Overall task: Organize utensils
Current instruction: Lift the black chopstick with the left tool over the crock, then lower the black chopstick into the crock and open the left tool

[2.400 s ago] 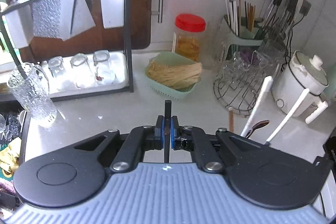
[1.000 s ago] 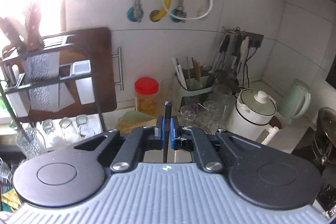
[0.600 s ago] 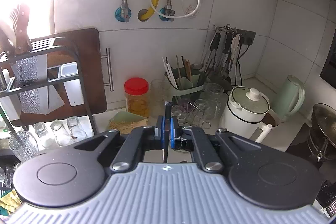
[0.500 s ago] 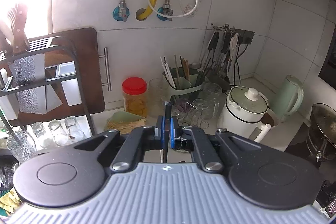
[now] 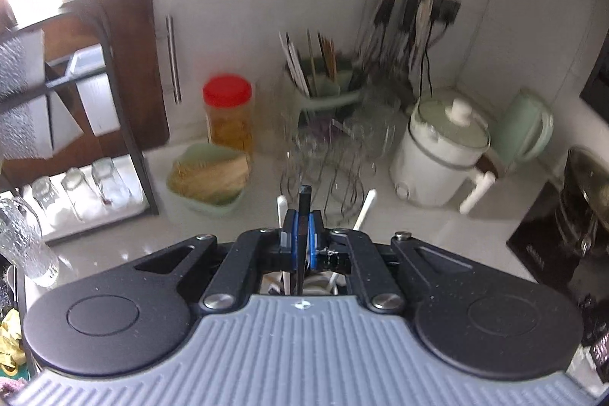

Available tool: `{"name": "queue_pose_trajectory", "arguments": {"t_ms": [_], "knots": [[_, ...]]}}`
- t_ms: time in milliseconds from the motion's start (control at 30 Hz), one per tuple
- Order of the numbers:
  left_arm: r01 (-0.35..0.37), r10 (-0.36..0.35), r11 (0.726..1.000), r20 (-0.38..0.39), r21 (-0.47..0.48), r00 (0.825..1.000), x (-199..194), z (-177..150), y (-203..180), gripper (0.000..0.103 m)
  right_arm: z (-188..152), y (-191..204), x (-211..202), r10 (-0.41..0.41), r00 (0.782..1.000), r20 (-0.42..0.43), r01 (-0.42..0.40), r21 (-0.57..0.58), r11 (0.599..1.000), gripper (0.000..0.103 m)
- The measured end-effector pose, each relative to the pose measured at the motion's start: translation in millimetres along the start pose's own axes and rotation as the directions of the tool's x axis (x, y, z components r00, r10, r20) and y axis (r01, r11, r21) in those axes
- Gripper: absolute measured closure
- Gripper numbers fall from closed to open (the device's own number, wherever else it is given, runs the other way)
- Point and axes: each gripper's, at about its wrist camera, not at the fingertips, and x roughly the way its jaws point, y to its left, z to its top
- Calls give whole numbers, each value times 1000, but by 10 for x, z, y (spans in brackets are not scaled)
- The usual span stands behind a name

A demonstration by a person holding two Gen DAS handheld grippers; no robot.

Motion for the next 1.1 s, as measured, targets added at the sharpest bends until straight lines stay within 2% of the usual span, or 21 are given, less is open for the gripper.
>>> {"name": "queue_pose_trajectory", "arguments": {"t_ms": [300,400,533,700,900,967,1100], "knots": [[22,-16,999,-159,34,987,393,15,53,97,35,17,45,6,1000,-4,-6,-6,1000,12],[2,14,997,-208,76,978,545,21,57,97,64,37,78,10,1000,-6,-10,-8,1000,12],[26,-10,998,-273,57,962,688,29,136,97,90,53,117,19,1000,-4,-19,-16,1000,12],[18,-13,1000,-307,13,952,791,-35,245,97,123,65,161,32,999,-1,-32,-26,999,12],[9,-9,1000,-269,-1,963,724,-66,279,94,140,71,177,36,999,-5,-36,-32,999,12],[12,-16,1000,-255,-18,967,690,-73,298,88,144,72,180,37,999,-9,-37,-38,999,12],[-6,-7,998,-200,-63,980,551,-84,316,56,166,65,180,44,999,-26,-45,-40,998,12]]}}
